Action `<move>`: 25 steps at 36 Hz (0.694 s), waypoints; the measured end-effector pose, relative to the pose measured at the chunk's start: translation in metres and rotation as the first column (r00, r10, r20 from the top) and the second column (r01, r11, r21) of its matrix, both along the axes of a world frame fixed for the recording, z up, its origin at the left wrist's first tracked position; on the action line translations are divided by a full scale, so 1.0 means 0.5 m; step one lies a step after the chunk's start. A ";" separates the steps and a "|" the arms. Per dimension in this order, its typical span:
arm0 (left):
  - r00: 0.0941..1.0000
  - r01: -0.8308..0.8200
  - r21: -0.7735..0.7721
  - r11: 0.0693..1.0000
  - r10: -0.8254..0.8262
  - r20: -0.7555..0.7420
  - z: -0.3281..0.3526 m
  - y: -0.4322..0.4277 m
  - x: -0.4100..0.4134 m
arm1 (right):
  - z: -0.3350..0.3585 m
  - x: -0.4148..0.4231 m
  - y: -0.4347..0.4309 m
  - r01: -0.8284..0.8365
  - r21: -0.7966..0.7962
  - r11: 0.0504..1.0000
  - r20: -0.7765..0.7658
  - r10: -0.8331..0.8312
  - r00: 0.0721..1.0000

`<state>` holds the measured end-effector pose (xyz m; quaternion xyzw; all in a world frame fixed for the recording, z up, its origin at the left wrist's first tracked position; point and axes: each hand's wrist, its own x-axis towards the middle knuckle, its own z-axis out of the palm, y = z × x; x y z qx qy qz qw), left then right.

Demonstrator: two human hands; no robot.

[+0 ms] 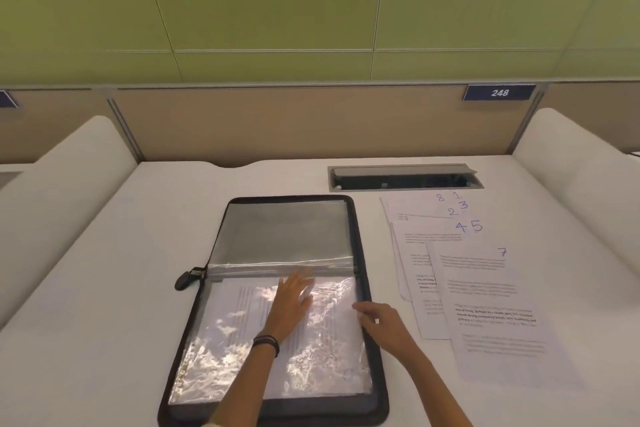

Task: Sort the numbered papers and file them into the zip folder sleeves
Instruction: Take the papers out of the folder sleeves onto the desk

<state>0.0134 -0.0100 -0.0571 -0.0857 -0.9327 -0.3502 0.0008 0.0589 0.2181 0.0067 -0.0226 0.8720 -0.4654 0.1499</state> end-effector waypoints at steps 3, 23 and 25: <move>0.998 0.014 0.035 0.999 -0.017 0.067 0.001 -0.010 0.004 | 0.002 -0.010 -0.007 0.004 -0.015 1.000 0.010 -0.004 1.000; 0.997 -0.063 0.494 0.867 0.037 0.062 0.276 -0.028 -0.004 | 0.101 -0.081 -0.024 0.132 -0.551 0.824 0.147 -0.060 0.987; 1.000 -0.024 0.459 0.888 0.029 -0.005 0.309 -0.028 0.001 | 0.107 -0.092 -0.027 0.143 -0.601 0.786 0.132 -0.079 0.988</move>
